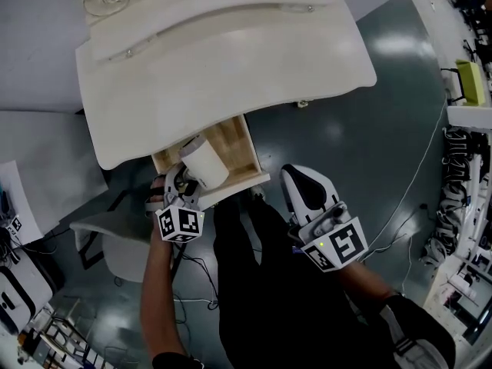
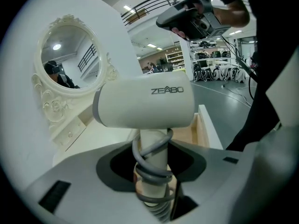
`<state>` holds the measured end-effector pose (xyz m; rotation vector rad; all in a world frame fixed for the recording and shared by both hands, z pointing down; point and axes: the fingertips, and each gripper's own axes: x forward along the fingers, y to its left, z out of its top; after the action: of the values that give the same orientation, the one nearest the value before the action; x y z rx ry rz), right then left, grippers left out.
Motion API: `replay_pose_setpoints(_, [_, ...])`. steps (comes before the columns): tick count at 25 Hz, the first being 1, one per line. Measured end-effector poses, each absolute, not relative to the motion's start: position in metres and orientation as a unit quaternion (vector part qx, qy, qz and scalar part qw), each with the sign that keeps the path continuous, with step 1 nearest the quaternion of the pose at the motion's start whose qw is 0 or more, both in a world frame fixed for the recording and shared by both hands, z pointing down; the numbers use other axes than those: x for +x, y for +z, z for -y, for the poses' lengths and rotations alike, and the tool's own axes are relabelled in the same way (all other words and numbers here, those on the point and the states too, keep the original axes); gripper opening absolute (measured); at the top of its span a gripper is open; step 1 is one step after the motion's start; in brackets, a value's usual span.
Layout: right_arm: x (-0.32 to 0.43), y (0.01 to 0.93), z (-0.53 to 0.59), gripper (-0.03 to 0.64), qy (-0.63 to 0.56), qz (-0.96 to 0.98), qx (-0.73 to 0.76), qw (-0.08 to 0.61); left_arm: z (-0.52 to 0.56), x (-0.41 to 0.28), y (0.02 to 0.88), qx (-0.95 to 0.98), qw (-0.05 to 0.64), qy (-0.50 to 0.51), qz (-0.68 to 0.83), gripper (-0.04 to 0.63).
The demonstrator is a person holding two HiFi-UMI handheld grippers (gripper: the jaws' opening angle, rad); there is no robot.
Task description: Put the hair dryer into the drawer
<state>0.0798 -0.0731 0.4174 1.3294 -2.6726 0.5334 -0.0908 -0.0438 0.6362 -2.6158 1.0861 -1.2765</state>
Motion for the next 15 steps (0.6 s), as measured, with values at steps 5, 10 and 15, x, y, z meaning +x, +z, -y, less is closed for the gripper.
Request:
replay_pose_setpoints(5, [0.080,0.424,0.074,0.032,0.182,0.878,0.439,0.056,0.041,-0.085,0.656,-0.843,0.019,-0.436,-0.315,0.196])
replay_pose_setpoints(10, [0.078,0.432,0.076,0.032,0.189,0.877,0.439,0.060,0.042,-0.081,0.674,-0.845,0.002,-0.446,-0.295,0.196])
replay_pose_setpoints(15, [0.072,0.441,0.080,0.032,0.195,0.878,0.432,0.067,0.048,-0.078,0.688,-0.845,-0.005,-0.460,-0.274,0.196])
